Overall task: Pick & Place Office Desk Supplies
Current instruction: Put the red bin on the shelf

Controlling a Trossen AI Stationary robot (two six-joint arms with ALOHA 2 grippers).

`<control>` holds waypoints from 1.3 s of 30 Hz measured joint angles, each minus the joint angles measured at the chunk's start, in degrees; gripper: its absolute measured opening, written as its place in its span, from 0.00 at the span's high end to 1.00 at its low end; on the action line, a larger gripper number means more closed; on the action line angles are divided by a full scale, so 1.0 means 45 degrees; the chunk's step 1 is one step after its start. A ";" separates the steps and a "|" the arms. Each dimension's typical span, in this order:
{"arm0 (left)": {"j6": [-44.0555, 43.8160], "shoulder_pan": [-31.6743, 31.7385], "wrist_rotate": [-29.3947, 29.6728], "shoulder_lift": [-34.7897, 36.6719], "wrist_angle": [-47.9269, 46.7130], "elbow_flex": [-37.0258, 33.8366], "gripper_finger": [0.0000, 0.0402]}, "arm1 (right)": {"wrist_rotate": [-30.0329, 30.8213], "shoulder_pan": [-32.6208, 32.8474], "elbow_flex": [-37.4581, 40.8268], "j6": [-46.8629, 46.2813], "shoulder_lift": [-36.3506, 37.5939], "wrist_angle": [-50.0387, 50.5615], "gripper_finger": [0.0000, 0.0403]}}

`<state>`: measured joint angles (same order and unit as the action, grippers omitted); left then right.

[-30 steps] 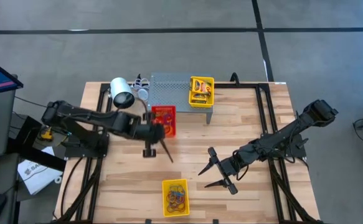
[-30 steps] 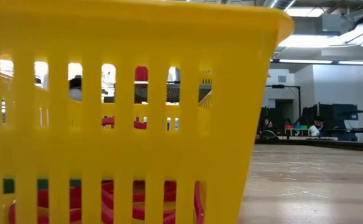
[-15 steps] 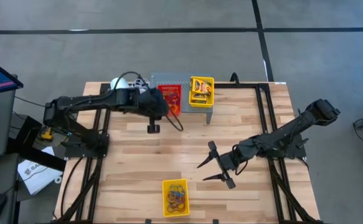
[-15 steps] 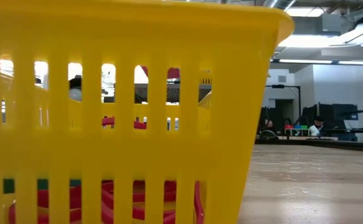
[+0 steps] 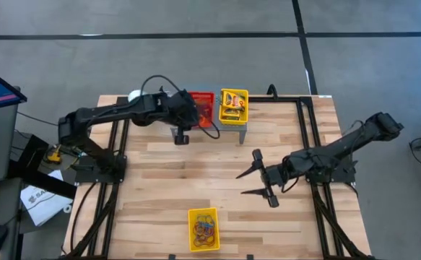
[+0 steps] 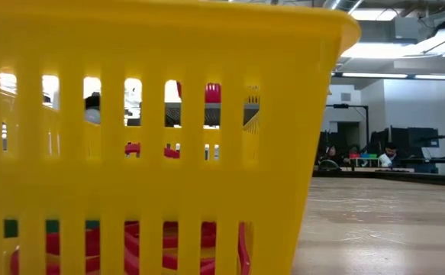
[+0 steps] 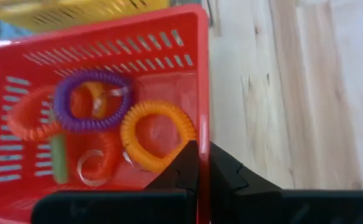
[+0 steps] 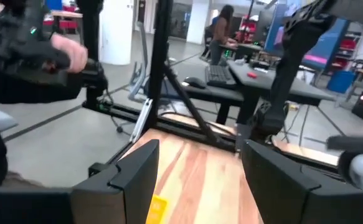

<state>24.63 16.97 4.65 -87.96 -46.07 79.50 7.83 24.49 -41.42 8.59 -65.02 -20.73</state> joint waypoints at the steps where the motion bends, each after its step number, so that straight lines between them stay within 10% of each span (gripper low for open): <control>1: 0.0076 0.0006 0.0026 -0.0179 0.0031 -0.0003 0.99 | 0.0012 -0.0062 -0.0008 -0.0001 0.0075 0.0036 0.44; 39: 0.0095 0.0223 -0.0208 -0.1357 0.0565 0.1156 0.99 | -0.0063 -0.0402 -0.0011 -0.0145 0.0229 0.1074 0.44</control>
<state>25.06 17.97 3.71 -94.06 -43.53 84.71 7.54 22.68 -41.47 7.94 -63.99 -15.89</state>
